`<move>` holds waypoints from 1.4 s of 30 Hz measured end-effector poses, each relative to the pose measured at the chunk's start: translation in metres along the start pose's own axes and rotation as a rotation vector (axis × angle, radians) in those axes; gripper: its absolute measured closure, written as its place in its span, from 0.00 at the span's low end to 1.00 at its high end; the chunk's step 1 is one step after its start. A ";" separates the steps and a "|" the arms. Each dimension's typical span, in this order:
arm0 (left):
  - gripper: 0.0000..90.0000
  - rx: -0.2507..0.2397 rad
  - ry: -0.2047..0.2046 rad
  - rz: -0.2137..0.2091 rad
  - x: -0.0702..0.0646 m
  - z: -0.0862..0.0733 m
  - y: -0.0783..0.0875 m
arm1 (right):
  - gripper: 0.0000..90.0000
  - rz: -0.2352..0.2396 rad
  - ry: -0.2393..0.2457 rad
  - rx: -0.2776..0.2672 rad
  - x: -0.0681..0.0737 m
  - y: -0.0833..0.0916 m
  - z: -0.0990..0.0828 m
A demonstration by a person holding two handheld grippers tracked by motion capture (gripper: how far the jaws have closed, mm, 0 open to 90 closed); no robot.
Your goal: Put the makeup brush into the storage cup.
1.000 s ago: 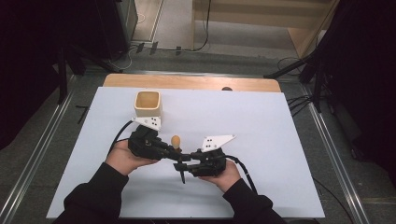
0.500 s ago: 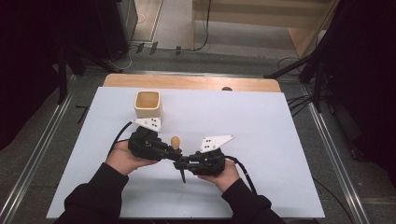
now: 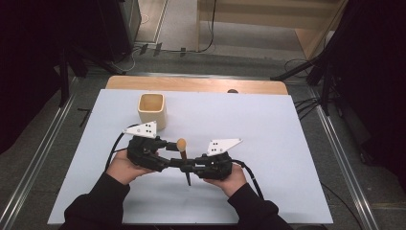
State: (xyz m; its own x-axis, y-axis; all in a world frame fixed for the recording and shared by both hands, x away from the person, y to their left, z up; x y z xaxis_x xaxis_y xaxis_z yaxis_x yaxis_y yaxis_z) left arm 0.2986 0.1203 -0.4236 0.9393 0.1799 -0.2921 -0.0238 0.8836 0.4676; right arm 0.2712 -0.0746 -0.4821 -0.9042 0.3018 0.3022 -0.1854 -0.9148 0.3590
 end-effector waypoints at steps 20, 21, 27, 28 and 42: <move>0.71 -0.092 0.057 0.023 -0.007 -0.008 -0.006 | 0.87 0.013 0.007 -0.029 0.003 -0.002 0.000; 0.73 -0.091 0.056 0.021 -0.007 -0.008 -0.007 | 0.87 0.014 0.006 -0.029 0.003 -0.002 0.001; 0.82 -0.077 0.046 0.036 -0.008 -0.009 -0.010 | 0.87 0.011 0.006 -0.029 0.003 -0.003 0.000; 0.85 -0.076 0.045 0.034 -0.008 -0.009 -0.010 | 0.87 0.013 0.004 -0.029 0.003 -0.003 0.000; 0.88 -0.048 0.043 0.033 -0.008 -0.006 -0.008 | 0.76 0.017 0.012 -0.029 0.004 -0.003 0.002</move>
State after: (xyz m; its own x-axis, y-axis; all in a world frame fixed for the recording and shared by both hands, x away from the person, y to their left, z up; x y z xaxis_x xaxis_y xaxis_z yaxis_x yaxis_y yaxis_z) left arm 0.2890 0.1144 -0.4300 0.9221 0.2272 -0.3134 -0.0721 0.8962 0.4377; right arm 0.2691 -0.0708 -0.4805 -0.9118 0.2828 0.2976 -0.1805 -0.9272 0.3281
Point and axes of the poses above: each handheld gripper's, and its own axes: y roughly backward along the jaws, z roughly out of its top, x roughly to its left, the point moved 3 cm from there along -y, roughly forward along the jaws
